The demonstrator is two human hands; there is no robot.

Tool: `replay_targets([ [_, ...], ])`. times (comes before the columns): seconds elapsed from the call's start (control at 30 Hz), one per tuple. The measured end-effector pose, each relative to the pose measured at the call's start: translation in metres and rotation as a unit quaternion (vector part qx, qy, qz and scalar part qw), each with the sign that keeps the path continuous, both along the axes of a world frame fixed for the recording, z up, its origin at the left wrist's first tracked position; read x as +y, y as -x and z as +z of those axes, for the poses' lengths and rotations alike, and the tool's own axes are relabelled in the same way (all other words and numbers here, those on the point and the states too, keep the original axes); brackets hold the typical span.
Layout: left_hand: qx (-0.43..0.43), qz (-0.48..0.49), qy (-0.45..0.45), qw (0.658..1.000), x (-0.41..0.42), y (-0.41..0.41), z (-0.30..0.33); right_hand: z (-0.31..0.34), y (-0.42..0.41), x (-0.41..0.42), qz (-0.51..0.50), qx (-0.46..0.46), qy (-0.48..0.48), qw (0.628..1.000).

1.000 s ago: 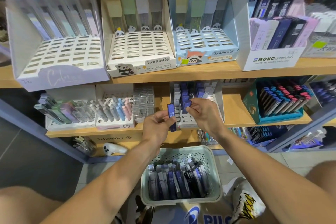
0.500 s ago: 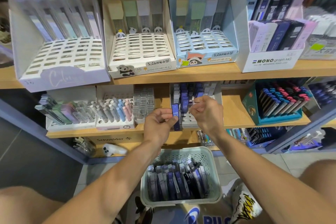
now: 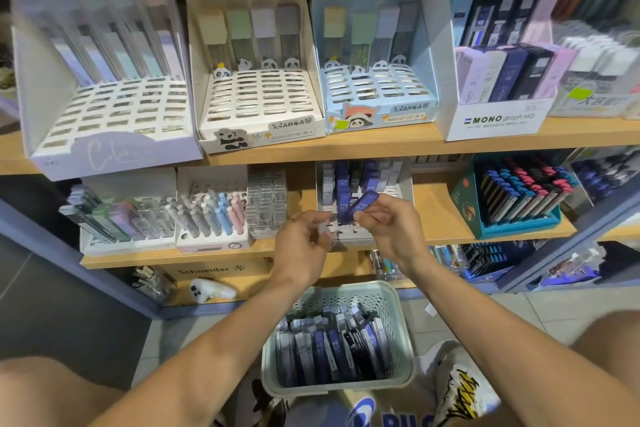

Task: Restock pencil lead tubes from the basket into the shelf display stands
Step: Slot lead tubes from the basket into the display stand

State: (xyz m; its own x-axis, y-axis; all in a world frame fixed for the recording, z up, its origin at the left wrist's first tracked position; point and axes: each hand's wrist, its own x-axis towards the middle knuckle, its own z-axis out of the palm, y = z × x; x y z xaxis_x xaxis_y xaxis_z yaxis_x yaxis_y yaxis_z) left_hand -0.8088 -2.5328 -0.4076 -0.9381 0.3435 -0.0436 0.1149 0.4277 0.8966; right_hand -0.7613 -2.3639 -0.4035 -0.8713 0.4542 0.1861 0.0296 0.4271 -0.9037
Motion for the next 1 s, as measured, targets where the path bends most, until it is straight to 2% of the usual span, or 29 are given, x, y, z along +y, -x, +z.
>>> replay_targets([
  [0.1, 0.052, -0.034, 0.089, 0.994, -0.004, 0.0, -0.006, -0.003, 0.002, 0.004, -0.021, -0.02, 0.017, 0.999],
  [0.17, 0.078, -0.068, 0.118, 0.988, -0.004, -0.001, -0.008, -0.007, 0.004, 0.004, -0.045, -0.028, -0.052, 0.997],
  [0.2, 0.093, -0.08, 0.135, 0.983, -0.004, -0.002, -0.009, -0.011, 0.004, 0.002, -0.016, -0.044, -0.088, 0.995],
  [0.27, 0.114, -0.088, 0.154, 0.978, -0.003, -0.002, -0.013, -0.01, 0.008, 0.001, -0.012, -0.089, -0.1, 0.991],
  [0.37, 0.133, -0.093, 0.165, 0.973, -0.002, 0.0, -0.016, -0.014, 0.013, -0.002, 0.012, -0.105, -0.112, 0.988],
  [0.43, 0.155, -0.11, 0.183, 0.964, -0.001, 0.001, -0.017, -0.013, 0.015, -0.006, 0.034, -0.112, -0.166, 0.979],
  [0.5, 0.175, -0.127, 0.198, 0.956, 0.0, 0.001, -0.019, -0.009, 0.014, -0.009, 0.05, -0.112, -0.181, 0.976],
  [0.77, 0.16, -0.155, 0.21, 0.952, 0.002, 0.003, -0.027, -0.011, 0.024, -0.011, 0.005, -0.17, -0.2, 0.965],
  [0.9, 0.161, -0.159, 0.191, 0.955, -0.001, 0.002, -0.021, -0.004, 0.013, -0.012, -0.009, -0.165, -0.197, 0.967],
  [1.0, 0.208, -0.126, 0.157, 0.957, -0.012, -0.004, -0.021, 0.007, -0.004, -0.015, -0.038, -0.162, -0.155, 0.974],
])
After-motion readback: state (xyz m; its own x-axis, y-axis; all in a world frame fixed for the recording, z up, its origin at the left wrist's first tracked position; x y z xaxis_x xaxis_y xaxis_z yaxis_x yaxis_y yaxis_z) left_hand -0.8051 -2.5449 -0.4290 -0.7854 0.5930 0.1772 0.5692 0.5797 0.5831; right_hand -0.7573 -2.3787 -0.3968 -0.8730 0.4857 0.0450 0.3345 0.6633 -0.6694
